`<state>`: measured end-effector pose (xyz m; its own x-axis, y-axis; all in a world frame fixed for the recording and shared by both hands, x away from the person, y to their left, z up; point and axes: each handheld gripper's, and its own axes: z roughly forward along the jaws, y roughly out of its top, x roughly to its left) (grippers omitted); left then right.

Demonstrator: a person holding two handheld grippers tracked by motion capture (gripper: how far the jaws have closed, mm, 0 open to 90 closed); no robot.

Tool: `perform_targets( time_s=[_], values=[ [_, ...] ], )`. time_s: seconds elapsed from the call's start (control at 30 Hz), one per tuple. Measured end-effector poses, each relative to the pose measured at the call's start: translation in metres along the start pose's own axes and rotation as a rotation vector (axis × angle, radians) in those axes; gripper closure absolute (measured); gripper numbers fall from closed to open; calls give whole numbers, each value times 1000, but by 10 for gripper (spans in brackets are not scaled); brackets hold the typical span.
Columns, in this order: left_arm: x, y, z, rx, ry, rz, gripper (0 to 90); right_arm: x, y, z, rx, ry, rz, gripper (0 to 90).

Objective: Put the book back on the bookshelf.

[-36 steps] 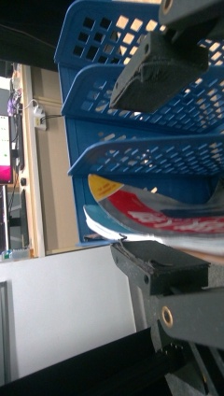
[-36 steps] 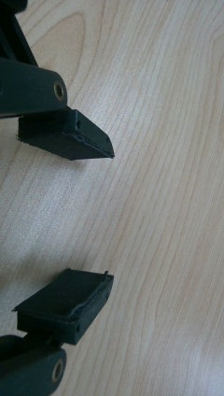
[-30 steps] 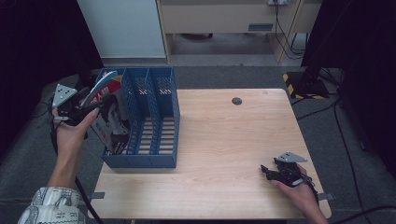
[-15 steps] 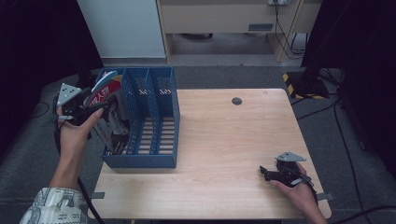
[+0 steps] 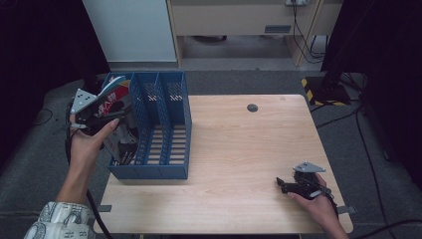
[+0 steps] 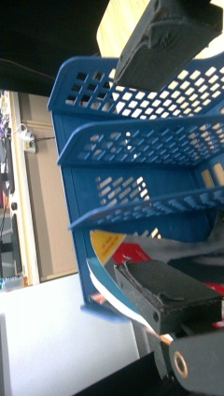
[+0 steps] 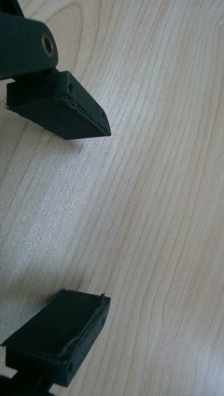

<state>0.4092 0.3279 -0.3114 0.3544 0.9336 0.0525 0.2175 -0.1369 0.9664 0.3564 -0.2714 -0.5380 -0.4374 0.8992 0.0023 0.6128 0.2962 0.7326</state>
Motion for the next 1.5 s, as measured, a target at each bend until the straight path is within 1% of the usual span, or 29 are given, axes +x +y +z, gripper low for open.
perform_targets(
  time_s=[0.1,0.13,0.23,0.27,0.3,0.47,0.7,0.93,1.1,1.3,1.47,1.5],
  values=[
    [-6,1,2,2,-14,6,80,0,0,0,1,2,-6,155],
    [-6,1,2,2,-14,6,78,0,0,0,1,2,-6,155],
    [-14,1,7,12,-36,13,67,0,0,0,2,3,-7,150],
    [-14,1,7,12,-36,13,65,0,0,0,2,3,-7,150],
    [-18,1,10,17,-50,14,64,0,0,0,3,2,-2,145],
    [-27,-1,17,30,-78,18,60,1,0,0,4,5,-3,139],
    [-41,-9,28,52,-110,17,55,1,0,0,8,2,-1,130],
    [-56,-18,41,87,-148,27,42,2,0,0,9,2,-2,123],
    [-65,-23,47,103,-165,31,33,2,0,0,11,4,-2,117],
    [-77,-32,54,125,-190,36,31,3,0,0,16,4,-5,87],
    [-87,-37,60,134,-213,32,31,3,0,1,18,4,-8,76],
    [-89,-39,61,137,-222,23,31,3,0,1,18,5,-8,70]
  ],
)
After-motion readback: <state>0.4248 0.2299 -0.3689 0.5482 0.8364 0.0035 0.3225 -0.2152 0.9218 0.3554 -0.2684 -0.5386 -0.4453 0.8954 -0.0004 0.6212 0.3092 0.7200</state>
